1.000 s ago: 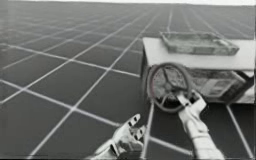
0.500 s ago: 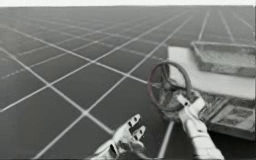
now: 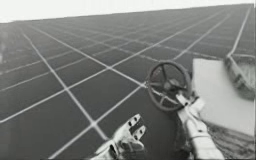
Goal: Pick up and drop off the object
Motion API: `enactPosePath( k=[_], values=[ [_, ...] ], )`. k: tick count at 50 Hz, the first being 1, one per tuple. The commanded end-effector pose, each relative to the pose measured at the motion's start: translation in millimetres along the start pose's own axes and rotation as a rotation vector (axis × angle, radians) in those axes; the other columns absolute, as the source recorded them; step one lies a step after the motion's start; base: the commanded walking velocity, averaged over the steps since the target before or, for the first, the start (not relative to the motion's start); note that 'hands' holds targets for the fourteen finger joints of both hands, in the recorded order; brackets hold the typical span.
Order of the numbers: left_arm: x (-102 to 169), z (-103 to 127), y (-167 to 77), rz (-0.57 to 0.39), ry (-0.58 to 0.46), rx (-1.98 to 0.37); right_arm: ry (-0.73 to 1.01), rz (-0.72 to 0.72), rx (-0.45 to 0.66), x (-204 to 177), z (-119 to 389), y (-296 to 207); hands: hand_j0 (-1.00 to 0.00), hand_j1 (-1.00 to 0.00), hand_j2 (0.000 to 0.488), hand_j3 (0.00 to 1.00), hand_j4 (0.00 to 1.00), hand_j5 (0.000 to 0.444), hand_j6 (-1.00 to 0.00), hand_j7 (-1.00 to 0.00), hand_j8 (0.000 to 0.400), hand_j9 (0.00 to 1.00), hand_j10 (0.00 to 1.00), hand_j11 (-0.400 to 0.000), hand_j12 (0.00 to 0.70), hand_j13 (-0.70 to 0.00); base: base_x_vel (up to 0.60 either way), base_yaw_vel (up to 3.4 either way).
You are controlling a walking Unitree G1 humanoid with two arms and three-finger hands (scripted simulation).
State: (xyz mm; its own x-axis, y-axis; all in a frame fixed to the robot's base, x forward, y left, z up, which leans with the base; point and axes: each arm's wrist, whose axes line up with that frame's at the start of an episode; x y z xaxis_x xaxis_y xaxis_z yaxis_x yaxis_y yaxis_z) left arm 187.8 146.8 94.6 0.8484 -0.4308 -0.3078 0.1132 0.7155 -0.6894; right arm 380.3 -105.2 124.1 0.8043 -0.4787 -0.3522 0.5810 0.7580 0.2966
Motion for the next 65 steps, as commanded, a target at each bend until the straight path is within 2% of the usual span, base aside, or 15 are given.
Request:
enactPosePath(
  k=[1,65],
  values=[
    [0.6,0.1,0.1,-0.012,-0.004,-0.005,-0.034,0.007,0.011,-1.4,8.7,2.4,0.0,0.0,0.0,1.0,1.0,0.0,0.0,0.0,0.0,1.0,1.0,-0.4,0.0,-0.7,0.48,0.23],
    [0.6,0.1,0.1,-0.012,-0.004,-0.005,-0.034,0.007,0.011,-1.4,8.7,2.4,0.0,0.0,0.0,1.0,1.0,0.0,0.0,0.0,0.0,1.0,1.0,-0.4,0.0,-0.7,0.52,-0.03]
  ],
)
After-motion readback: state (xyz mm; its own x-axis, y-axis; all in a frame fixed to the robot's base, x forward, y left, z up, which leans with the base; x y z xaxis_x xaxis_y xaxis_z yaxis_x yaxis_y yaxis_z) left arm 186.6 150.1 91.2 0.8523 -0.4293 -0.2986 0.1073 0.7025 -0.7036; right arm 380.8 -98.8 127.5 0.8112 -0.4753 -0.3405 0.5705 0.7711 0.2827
